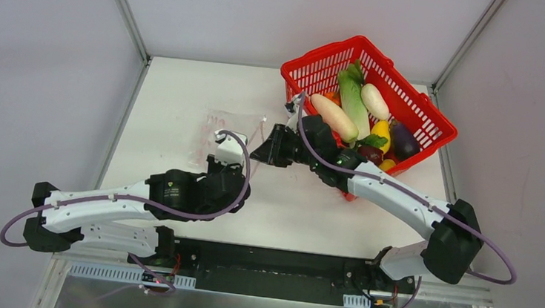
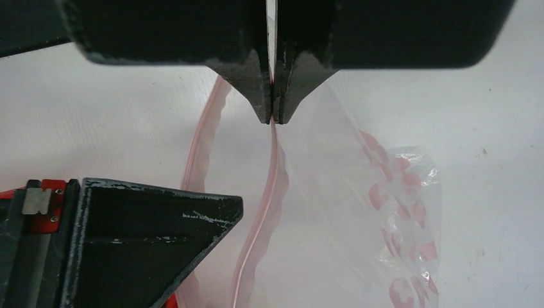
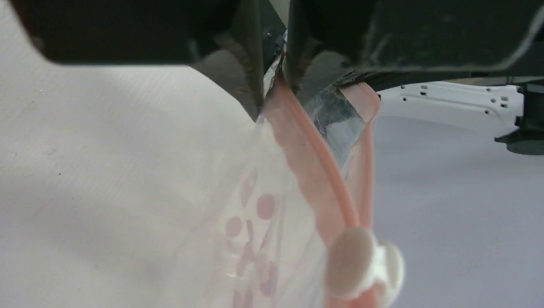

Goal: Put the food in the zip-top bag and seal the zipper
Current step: Open the zipper of the food storage bag at the center of the board.

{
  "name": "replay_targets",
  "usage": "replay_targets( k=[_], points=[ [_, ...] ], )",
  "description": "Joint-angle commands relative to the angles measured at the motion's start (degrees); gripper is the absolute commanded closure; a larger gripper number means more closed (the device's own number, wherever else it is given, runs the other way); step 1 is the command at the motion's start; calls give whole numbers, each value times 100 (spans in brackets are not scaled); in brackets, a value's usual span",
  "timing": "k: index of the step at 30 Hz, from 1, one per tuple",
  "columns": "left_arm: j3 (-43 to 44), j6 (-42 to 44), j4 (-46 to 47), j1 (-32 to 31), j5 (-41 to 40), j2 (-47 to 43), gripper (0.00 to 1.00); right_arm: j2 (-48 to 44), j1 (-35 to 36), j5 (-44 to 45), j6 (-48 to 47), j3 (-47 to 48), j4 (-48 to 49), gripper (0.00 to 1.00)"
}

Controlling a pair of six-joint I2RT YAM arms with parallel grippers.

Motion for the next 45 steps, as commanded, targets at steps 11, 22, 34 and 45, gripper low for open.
replay_targets(
  k=[11,22,34,45],
  points=[
    [-296,-437,424,137,-257,14,56,-158,30,-37,1477,-347,1260,100],
    [-604,-1392,-298,223,-538,-208,72,-128,21,21,1322,-239,962,100],
    [916,-2495,-2446,216,-1479,40,100,155,14,835,-253,194,-866,97],
    [1767,-4082,-4091,195,-1309,1155,100,380,-396,325,-565,588,-938,95]
  ],
)
